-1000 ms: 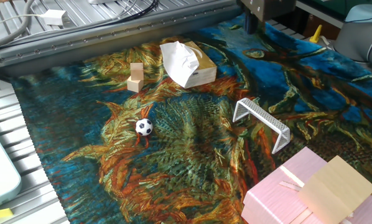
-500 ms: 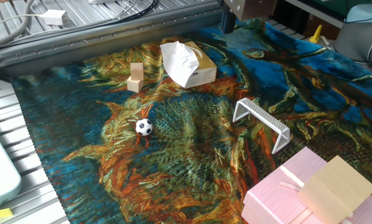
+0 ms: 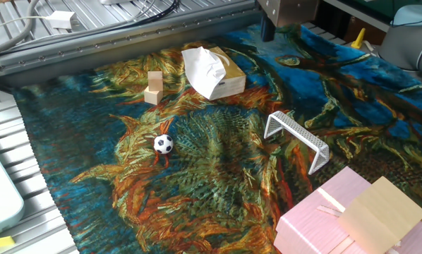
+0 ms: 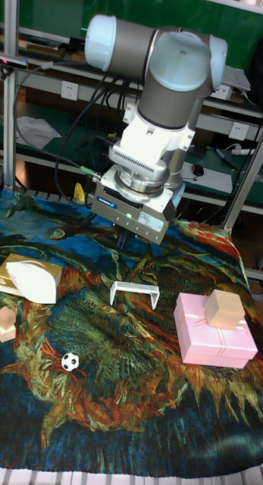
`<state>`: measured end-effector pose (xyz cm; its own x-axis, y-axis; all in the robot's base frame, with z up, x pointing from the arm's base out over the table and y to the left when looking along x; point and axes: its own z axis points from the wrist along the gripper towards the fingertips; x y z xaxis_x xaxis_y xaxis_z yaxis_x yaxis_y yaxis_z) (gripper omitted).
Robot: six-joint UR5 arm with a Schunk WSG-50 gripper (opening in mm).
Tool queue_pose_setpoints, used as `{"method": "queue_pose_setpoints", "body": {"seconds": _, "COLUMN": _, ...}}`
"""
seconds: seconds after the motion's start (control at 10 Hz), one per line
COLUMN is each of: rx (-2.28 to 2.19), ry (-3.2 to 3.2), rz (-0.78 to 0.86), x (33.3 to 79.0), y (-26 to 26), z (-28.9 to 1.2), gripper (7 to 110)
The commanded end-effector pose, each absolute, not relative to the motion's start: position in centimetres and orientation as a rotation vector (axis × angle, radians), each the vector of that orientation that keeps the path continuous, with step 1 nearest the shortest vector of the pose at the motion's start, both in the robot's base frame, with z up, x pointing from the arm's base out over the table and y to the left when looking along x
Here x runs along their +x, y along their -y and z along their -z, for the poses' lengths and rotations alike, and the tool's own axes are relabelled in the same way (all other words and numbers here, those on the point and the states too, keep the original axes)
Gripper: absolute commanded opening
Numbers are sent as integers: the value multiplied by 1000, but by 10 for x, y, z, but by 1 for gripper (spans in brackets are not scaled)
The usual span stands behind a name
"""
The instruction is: Push the soccer ball into the goal
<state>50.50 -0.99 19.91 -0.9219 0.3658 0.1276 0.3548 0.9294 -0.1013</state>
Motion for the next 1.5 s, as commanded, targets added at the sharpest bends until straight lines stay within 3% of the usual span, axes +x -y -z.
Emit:
{"method": "queue_pose_setpoints", "body": {"seconds": 0.0, "rx": -573, "ry": 2938, "rz": -40, "x": 506, "y": -2, "z": -194, "gripper": 7}}
{"method": "queue_pose_setpoints", "body": {"seconds": 1.4, "rx": -566, "ry": 2953, "rz": 37, "x": 505, "y": -5, "z": -190, "gripper": 7}}
